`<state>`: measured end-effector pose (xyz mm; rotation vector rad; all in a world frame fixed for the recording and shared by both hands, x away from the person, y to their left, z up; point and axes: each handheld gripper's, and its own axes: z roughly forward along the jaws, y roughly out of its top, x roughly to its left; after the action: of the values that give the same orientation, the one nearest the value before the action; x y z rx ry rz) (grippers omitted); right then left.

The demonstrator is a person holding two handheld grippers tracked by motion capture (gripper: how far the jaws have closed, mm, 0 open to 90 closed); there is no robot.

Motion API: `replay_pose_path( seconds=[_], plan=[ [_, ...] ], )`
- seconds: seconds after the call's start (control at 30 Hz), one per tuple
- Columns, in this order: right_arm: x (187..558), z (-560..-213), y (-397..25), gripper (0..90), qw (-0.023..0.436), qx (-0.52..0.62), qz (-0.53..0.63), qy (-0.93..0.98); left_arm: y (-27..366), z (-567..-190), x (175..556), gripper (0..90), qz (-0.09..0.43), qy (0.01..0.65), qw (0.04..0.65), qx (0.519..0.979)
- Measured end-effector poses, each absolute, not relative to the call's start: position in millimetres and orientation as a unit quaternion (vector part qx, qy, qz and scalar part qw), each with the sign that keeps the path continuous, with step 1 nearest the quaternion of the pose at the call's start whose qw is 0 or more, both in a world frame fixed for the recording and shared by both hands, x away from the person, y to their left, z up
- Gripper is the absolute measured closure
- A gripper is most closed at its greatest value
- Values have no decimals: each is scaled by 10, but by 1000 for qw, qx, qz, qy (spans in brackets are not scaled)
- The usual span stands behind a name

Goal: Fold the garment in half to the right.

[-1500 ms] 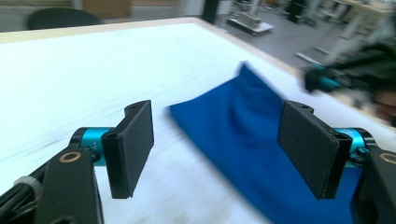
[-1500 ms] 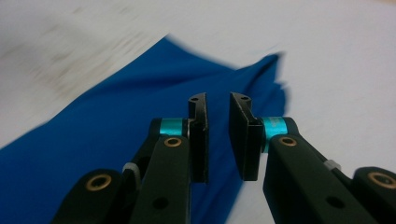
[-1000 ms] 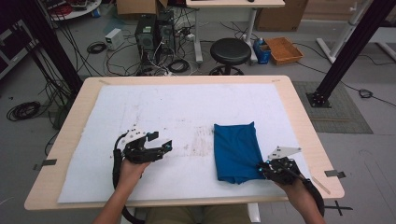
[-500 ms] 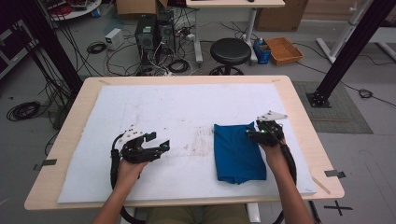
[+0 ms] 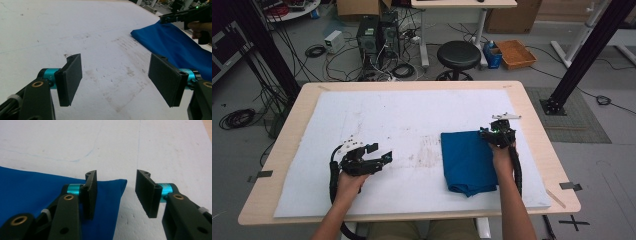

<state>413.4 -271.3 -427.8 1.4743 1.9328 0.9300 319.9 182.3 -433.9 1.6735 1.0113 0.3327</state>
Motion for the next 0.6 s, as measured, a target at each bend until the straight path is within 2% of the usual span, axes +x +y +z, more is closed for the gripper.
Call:
replay_pose_path(
  seconds=[0.1,0.13,0.17,0.2,0.33,0.43,0.6],
  plan=[
    [3945,-4131,-2761,475,288,522,376,710,1826,-4337,3196,273,141,427,545,707],
    [3868,-4076,-2763,514,285,512,390,710,1823,-4337,3195,273,141,427,545,708],
    [3789,-4038,-2744,565,265,500,406,718,1818,-4336,3192,273,142,427,545,707],
    [3716,-4023,-2694,615,223,480,423,736,1817,-4334,3190,273,142,427,545,708],
    [3329,-4119,-2323,745,109,370,406,829,1827,-4329,3181,273,142,426,544,709],
    [3117,-4253,-2139,795,70,326,392,857,1825,-4332,3186,273,141,427,544,708],
    [2975,-4373,-1967,813,50,293,367,881,1827,-4324,3182,273,141,425,544,710]
  ],
)
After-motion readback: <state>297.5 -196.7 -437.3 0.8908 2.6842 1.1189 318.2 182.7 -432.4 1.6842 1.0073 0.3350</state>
